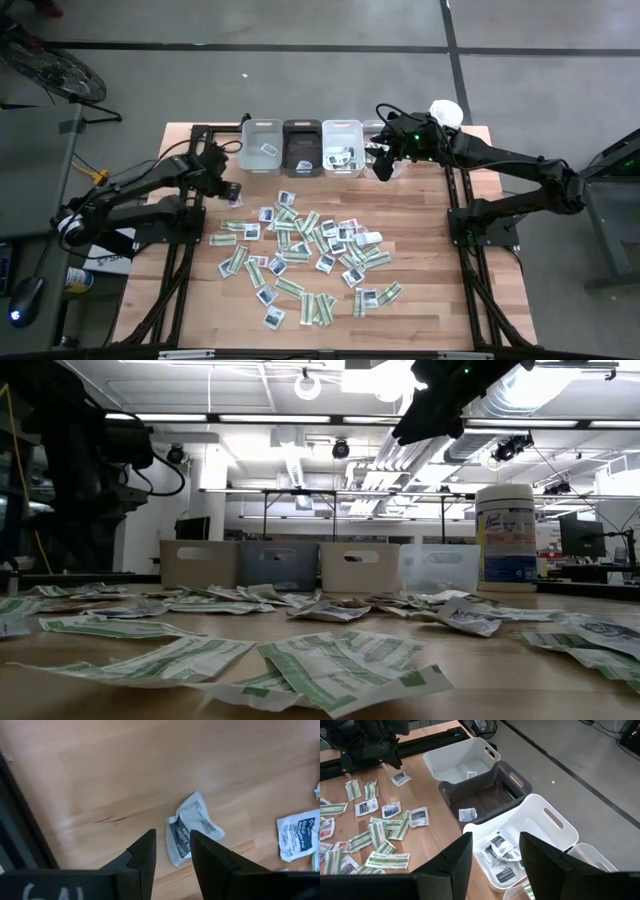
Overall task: Pick & Place First Aid Supplies
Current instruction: Put the black towelette pack into the white bin
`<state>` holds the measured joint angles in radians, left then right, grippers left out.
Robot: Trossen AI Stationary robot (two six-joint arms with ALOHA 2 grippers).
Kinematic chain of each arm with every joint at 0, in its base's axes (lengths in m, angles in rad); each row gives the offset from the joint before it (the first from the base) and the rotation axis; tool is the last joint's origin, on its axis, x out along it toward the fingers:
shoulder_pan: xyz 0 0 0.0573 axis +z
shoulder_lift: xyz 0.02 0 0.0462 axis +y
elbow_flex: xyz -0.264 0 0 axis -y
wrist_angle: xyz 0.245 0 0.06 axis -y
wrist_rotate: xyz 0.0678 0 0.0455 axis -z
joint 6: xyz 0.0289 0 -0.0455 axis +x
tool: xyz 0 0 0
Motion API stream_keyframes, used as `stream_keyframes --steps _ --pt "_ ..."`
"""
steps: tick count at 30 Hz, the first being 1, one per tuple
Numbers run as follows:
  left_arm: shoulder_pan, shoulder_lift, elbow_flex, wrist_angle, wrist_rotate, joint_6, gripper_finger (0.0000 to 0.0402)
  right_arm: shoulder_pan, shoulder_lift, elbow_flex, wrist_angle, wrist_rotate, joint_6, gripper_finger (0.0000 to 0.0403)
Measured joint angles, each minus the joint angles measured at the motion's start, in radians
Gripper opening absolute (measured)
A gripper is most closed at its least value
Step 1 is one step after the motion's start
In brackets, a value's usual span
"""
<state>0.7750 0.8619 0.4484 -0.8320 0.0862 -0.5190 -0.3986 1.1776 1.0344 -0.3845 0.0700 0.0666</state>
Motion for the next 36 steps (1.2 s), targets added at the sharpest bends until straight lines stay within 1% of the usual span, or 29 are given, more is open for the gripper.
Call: stream_keyframes --steps 5,13,25,29,36 --pt "-0.003 0.02 -0.006 0.018 0.018 0.008 0.0117 0.0 0.0 0.0 0.0 0.0 0.0 0.0157" --pt "-0.003 0.057 -0.081 0.12 0.043 -0.013 0.0117 0.0 0.0 0.0 0.0 -0.003 0.003 0.0156" --pt "-0.003 0.058 -0.102 0.135 0.028 -0.039 0.0113 0.0 0.0 0.0 0.0 -0.018 0.003 0.0158" --pt "-0.003 0.058 -0.103 0.137 0.017 -0.039 0.0086 0.0 0.0 0.0 0.0 -0.019 0.003 0.0156" --pt "-0.003 0.058 -0.104 0.142 0.013 -0.029 0.0013 0.0 0.0 0.0 -0.001 -0.022 0.003 0.0157"
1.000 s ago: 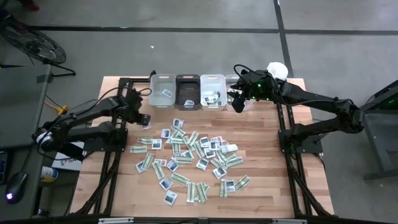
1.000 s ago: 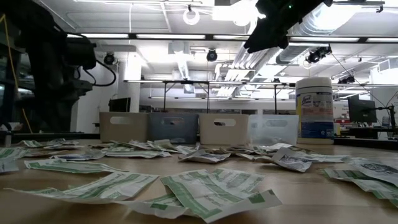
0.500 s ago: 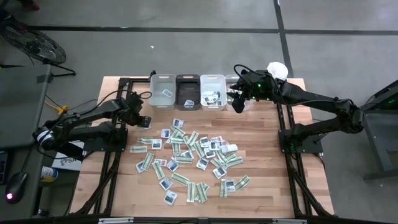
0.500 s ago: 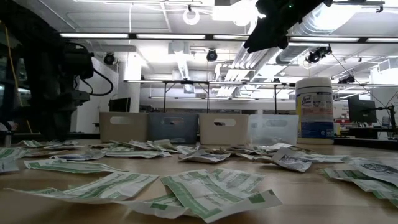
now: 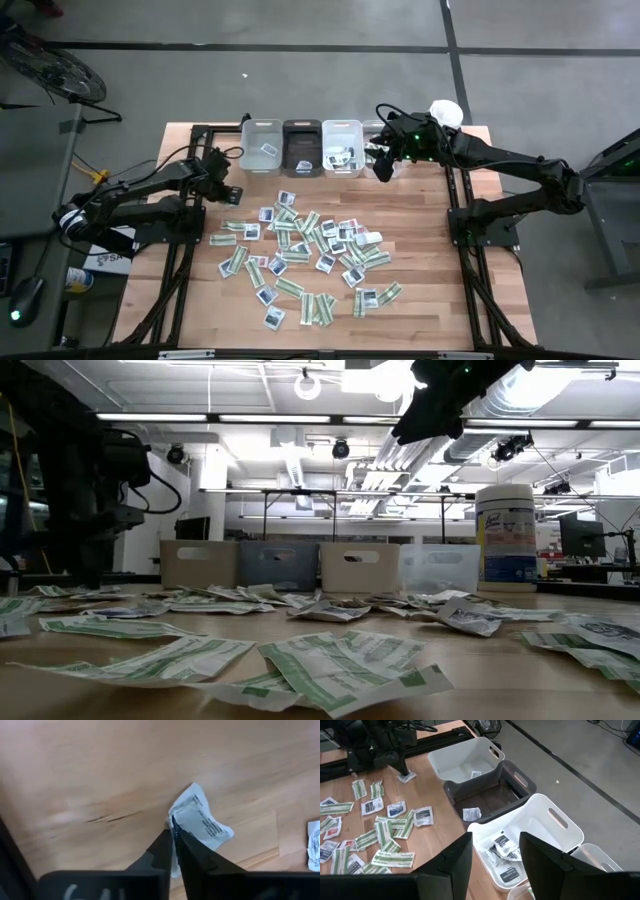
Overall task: Pick & Place First Aid Supplies
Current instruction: Put the black towelette pack into the white bin
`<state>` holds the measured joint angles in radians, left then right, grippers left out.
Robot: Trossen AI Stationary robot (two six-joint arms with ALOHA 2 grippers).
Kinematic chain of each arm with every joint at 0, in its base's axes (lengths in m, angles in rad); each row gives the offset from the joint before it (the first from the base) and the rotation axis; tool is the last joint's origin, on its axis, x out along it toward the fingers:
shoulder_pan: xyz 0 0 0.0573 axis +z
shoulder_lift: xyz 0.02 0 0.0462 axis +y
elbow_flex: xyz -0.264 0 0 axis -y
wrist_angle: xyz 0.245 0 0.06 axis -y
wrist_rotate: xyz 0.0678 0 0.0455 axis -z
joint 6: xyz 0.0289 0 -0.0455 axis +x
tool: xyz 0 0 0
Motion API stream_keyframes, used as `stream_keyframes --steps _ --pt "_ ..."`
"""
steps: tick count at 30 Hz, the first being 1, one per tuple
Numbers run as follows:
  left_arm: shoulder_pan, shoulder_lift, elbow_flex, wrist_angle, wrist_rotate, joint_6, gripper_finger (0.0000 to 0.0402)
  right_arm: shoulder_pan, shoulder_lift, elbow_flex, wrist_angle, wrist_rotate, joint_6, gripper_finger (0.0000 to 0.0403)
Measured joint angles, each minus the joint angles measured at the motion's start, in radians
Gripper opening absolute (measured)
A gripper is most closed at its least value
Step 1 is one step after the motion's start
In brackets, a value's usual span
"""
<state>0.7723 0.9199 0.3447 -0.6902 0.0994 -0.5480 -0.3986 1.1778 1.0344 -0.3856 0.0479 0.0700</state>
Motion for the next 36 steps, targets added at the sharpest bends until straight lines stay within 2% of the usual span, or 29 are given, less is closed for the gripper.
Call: stream_keyframes --steps 7,12,23,27,36 --pt "0.0 0.0 0.0 0.01 0.002 0.025 0.0003 0.0 0.0 0.0 -0.022 0.0 -0.006 0.0158" --pt "0.0 -0.014 0.017 0.013 0.049 0.078 0.0001 0.0 0.0 -0.001 -0.021 0.0 -0.007 0.0156" --pt "-0.009 -0.133 0.212 0.017 0.133 0.222 0.0 0.0 0.0 -0.002 -0.008 -0.044 0.026 0.0157" --pt "-0.054 -0.159 0.294 0.083 0.097 0.278 0.0 0.0 0.008 -0.002 0.061 -0.045 0.061 0.0157" --pt "-0.18 -0.12 0.356 0.473 -0.11 0.347 0.0 0.029 0.108 -0.002 0.374 -0.109 0.166 0.0157"
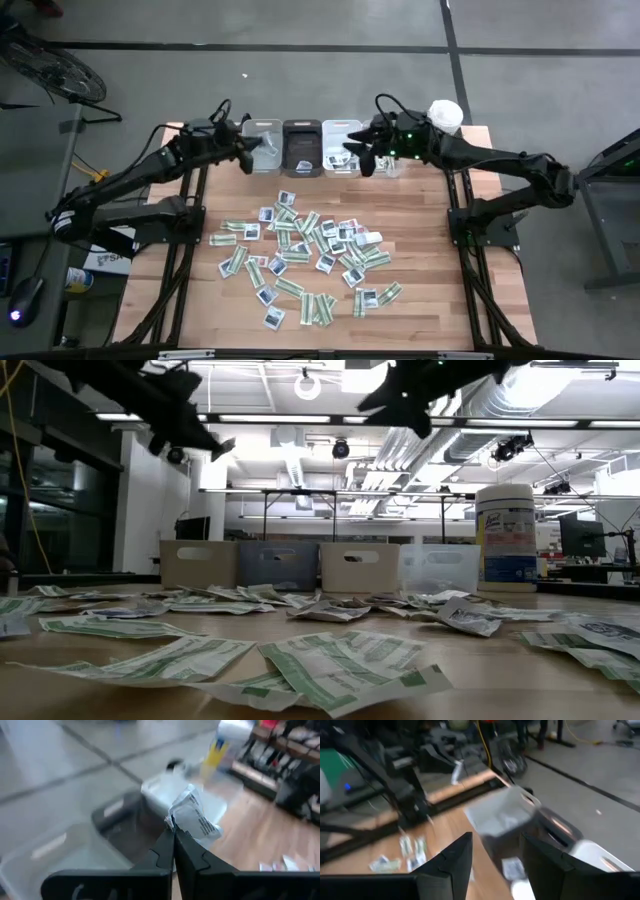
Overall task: Pick & Place First Aid Supplies
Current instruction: Put the black towelette pack into the white bin
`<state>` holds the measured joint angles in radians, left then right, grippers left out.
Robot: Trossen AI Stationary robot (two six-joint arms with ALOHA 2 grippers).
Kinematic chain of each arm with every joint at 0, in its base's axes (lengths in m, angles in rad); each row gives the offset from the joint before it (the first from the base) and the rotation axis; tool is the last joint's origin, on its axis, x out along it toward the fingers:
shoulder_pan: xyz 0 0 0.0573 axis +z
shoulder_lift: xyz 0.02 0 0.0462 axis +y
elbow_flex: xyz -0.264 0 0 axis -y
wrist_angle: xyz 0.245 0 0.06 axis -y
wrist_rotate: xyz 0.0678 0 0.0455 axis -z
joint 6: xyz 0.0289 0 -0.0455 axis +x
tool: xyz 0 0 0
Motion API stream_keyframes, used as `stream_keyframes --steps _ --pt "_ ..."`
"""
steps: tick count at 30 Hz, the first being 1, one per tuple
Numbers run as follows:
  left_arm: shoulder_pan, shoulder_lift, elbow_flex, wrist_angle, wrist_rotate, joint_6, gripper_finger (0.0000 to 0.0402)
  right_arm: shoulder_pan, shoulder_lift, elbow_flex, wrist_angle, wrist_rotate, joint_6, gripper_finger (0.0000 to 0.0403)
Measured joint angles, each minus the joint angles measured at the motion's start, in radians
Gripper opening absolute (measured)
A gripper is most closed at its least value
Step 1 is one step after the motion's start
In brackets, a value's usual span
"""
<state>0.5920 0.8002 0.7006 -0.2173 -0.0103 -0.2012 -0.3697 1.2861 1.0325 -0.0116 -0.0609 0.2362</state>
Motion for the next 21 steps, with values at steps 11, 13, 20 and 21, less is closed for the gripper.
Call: stream_keyframes --steps 11,13,20,21 --pt "-0.086 0.132 0.0 0.258 -0.06 0.102 0.0 0.046 0.156 0.003 0.319 0.018 0.075 0.0158" --pt "-0.096 0.151 0.0 0.304 -0.056 0.118 0.0 0.049 0.183 0.033 0.322 0.03 0.076 0.0158" --pt "-0.096 0.208 0.0 0.441 -0.028 0.137 0.0 0.067 0.294 0.192 0.256 0.06 -0.007 0.0158" --pt "-0.096 0.214 0.0 0.467 -0.021 0.149 0.0 0.069 0.313 0.215 0.237 0.06 -0.014 0.0158"
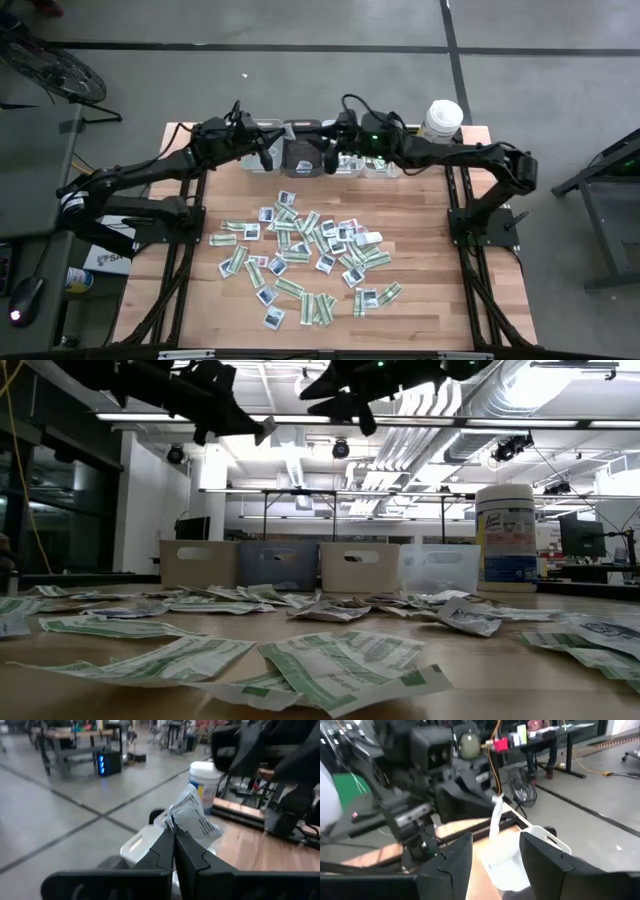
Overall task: Pick & Place First Aid Supplies
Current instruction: Put the black towelette pack into the white bin
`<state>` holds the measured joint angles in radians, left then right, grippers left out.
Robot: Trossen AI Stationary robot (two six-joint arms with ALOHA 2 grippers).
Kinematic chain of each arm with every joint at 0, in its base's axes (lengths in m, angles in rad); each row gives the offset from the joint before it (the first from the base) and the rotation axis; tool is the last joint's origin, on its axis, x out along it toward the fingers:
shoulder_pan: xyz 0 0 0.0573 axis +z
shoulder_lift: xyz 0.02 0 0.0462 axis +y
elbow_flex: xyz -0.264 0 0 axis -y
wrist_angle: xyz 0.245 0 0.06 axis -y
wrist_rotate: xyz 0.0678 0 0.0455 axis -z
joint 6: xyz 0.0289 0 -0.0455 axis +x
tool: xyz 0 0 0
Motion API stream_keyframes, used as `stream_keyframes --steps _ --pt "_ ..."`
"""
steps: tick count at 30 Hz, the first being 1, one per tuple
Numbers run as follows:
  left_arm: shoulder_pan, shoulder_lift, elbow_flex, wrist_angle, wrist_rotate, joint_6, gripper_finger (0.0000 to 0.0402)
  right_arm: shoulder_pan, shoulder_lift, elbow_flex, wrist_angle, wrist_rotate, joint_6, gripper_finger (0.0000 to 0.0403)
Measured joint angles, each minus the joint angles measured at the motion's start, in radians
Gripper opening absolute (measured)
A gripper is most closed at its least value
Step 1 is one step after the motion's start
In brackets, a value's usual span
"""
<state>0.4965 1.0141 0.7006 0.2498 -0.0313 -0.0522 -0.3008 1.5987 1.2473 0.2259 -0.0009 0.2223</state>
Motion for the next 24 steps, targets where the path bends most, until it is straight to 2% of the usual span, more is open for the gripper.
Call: stream_keyframes --steps 11,24 --pt "0.0 0.007 0.0 0.038 0.056 0.049 0.0 0.001 0.139 0.186 -0.073 -0.008 -0.02 0.0158" --pt "0.0 0.007 0.0 0.038 0.092 0.067 0.0 0.001 0.184 0.2 -0.056 -0.031 0.039 0.0147"
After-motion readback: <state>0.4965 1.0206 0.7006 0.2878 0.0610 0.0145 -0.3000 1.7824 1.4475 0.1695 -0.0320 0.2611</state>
